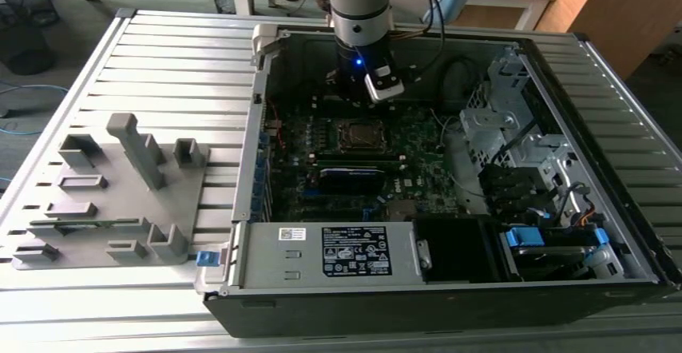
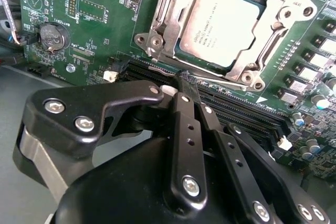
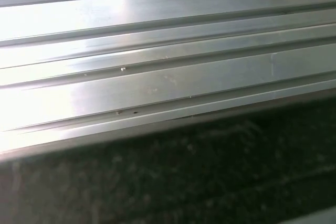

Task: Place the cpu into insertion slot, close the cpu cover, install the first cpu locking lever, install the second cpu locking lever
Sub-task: 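Install the first cpu locking lever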

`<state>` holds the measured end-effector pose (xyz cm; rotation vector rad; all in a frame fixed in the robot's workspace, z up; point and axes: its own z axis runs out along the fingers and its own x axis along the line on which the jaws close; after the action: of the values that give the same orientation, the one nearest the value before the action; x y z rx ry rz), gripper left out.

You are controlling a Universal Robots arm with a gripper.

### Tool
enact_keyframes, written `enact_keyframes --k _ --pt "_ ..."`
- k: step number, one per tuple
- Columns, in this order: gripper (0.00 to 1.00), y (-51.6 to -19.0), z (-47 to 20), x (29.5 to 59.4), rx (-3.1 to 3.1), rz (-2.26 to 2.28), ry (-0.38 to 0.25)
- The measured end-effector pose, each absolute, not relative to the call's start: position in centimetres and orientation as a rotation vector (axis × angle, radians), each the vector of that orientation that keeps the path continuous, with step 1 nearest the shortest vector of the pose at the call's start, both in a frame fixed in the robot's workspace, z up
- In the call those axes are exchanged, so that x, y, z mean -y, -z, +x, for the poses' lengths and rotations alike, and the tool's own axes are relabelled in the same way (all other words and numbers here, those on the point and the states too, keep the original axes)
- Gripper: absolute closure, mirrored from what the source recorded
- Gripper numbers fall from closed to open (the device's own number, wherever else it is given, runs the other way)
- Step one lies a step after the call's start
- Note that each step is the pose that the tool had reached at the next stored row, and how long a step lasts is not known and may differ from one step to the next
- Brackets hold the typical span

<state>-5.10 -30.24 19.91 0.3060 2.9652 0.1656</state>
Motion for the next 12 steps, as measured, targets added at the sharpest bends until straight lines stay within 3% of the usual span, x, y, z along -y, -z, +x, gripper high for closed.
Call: enact_keyframes --k 12 --pt "0.89 -19.9 -5.01 30.29 -2.998 0.312 -0.164"
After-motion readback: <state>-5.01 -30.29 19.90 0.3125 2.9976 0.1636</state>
